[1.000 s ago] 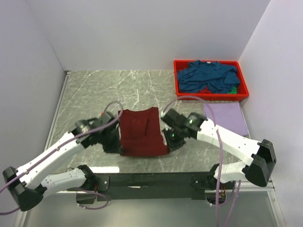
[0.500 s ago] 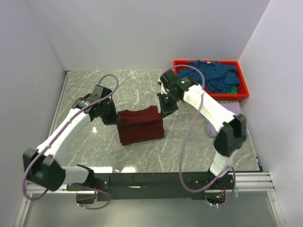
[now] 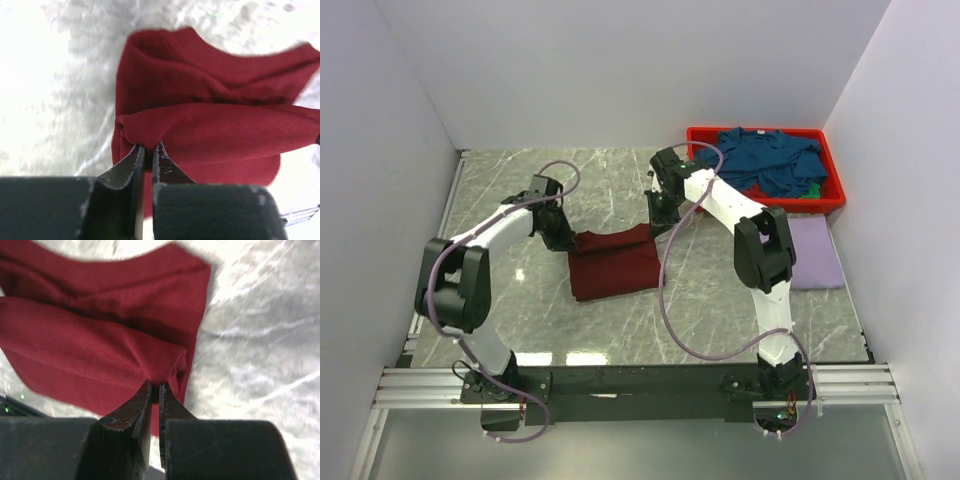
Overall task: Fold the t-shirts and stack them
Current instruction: Fold the tshirt
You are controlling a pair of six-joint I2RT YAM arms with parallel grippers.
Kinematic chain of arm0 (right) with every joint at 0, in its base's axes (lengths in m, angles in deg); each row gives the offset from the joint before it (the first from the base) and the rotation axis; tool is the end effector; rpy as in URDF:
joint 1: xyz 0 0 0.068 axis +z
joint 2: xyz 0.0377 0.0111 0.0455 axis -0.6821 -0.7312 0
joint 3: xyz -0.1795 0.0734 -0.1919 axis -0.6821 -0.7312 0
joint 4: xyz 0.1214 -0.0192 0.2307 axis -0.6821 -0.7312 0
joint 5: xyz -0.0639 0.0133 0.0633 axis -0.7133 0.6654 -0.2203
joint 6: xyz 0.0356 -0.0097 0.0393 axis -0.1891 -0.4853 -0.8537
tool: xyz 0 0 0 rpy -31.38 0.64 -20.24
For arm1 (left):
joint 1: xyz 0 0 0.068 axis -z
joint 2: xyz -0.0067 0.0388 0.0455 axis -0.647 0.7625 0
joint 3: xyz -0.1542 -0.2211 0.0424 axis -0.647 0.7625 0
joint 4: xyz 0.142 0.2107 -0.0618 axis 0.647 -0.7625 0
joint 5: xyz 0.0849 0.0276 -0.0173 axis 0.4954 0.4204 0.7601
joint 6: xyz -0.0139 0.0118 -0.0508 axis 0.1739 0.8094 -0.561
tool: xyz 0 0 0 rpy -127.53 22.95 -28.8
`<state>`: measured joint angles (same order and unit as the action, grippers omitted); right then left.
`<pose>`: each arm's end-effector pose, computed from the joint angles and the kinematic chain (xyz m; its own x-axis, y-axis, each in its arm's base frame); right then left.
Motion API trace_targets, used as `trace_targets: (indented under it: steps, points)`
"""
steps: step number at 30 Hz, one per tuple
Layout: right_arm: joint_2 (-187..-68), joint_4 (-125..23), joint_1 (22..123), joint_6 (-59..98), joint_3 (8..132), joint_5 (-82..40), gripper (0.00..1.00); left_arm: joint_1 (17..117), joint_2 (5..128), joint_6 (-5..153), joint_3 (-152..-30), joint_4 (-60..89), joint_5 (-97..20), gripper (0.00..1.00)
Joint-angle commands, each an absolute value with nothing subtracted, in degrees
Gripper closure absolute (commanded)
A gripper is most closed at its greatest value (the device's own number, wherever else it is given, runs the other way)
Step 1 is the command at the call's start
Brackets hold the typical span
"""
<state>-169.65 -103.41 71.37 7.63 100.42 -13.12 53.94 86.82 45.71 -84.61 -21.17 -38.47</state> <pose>0.3940 0.2236 0.2197 -0.9554 -0.1667 -0.2437 -0.2473 0.9027 0.3522 0.3273 -0.0845 0.2067 -0.8602 -0.4397 -0.2582 -0.3287 0.8653 -0.3783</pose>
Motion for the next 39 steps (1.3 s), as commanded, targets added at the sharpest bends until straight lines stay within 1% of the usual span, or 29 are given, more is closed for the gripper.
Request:
trace_targets:
  steps: [1, 2, 3, 5, 6, 8, 9, 10, 12, 14, 15, 17, 18, 19, 20, 21, 23, 24, 25, 27, 29, 33, 36, 39]
  points:
    - [-170.0, -98.2, 70.1, 6.0, 101.4, -13.8, 0.92, 53.4, 89.9, 47.2, -85.6, -14.6, -38.0, 0.87]
    - [-170.0, -97.4, 69.8, 5.1, 100.9, -13.9, 0.89, 53.4, 90.7, 47.1, -86.0, -14.2, -38.0, 0.85]
    - [-169.3, -96.4, 69.3, 4.5, 100.4, -14.0, 0.82, 53.1, 91.5, 46.8, -86.2, -13.8, -38.0, 0.79]
    - [-168.0, -95.1, 68.9, 3.1, 99.0, -14.3, 0.74, 53.1, 90.9, 45.9, -85.8, -12.6, -38.1, 0.72]
    - [-167.0, -93.4, 68.7, 2.6, 98.2, -15.0, 0.71, 53.1, 89.0, 45.5, -85.4, -12.0, -37.5, 0.60]
    - [-162.0, -89.7, 68.3, 0.8, 93.6, -18.5, 0.65, 53.1, 86.6, 45.0, -84.5, -11.1, -35.9, 0.45]
    - [-157.2, -84.0, 68.2, 0.2, 91.2, -19.2, 0.62, 53.1, 83.8, 44.8, -84.3, -11.0, -33.4, 0.30]
    - [-154.8, -80.6, 68.0, -0.1, 85.6, -19.2, 0.58, 53.1, 82.1, 43.8, -83.7, -10.4, -32.0, 0.24]
    - [-150.9, -71.4, 67.5, -1.1, 80.1, -15.2, 0.54, 53.1, 77.1, 43.0, -81.0, -9.0, -30.7, 0.14]
    - [-147.5, -66.6, 67.4, -0.3, 74.2, -10.5, 0.53, 53.4, 74.3, 42.6, -78.1, -6.4, -32.1, 0.14]
    - [-146.5, -61.7, 67.4, -0.2, 72.4, -4.7, 0.53, 54.2, 72.1, 42.9, -77.0, -5.5, -32.8, 0.16]
    - [-146.1, -55.5, 67.8, -1.9, 67.1, 2.5, 0.53, 55.6, 70.7, 44.4, -73.8, -2.3, -34.8, 0.19]
    - [-146.3, -50.4, 68.1, -2.8, 65.7, 7.9, 0.53, 57.3, 69.7, 44.7, -72.5, -0.8, -35.0, 0.23]
    - [-147.2, -47.7, 68.3, -3.9, 63.9, 10.1, 0.53, 58.0, 69.6, 45.5, -70.1, 1.3, -35.7, 0.26]
    - [-148.0, -45.8, 68.9, -5.6, 63.6, 11.7, 0.53, 58.4, 69.7, 45.6, -69.1, 3.2, -37.8, 0.29]
    - [-149.9, -42.4, 69.2, -6.3, 63.4, 13.1, 0.53, 58.6, 70.6, 45.4, -68.3, 6.7, -38.7, 0.34]
    - [-152.1, -38.6, 69.5, -9.3, 63.4, 16.1, 0.53, 58.5, 72.0, 44.5, -67.7, 9.6, -39.4, 0.40]
    - [-153.3, -34.4, 69.5, -10.7, 63.5, 16.9, 0.53, 58.4, 74.2, 44.5, -68.0, 12.1, -39.2, 0.45]
    - [-156.1, -33.0, 69.4, -12.1, 64.3, 18.2, 0.53, 58.2, 75.7, 44.5, -69.4, 12.6, -39.2, 0.47]
    - [-159.3, -31.2, 69.1, -13.7, 66.0, 18.6, 0.54, 56.9, 80.6, 44.1, -71.2, 15.4, -40.0, 0.51]
    - [-163.4, -31.2, 68.9, -13.6, 68.8, 17.5, 0.54, 55.7, 84.3, 43.1, -73.9, 17.4, -40.2, 0.53]
    - [-171.8, -29.8, 67.1, -14.5, 72.1, 13.9, 0.54, 52.9, 96.3, 42.1, -78.1, 19.5, -41.7, 0.54]
    - [-174.8, -28.1, 64.9, -16.9, 72.1, 11.7, 0.55, 52.5, 101.7, 42.6, -81.2, 18.8, -42.1, 0.55]
    - [-173.6, -26.9, 63.8, -17.4, 70.4, 9.6, 0.55, 52.4, 102.5, 42.6, -81.2, 18.7, -41.6, 0.55]
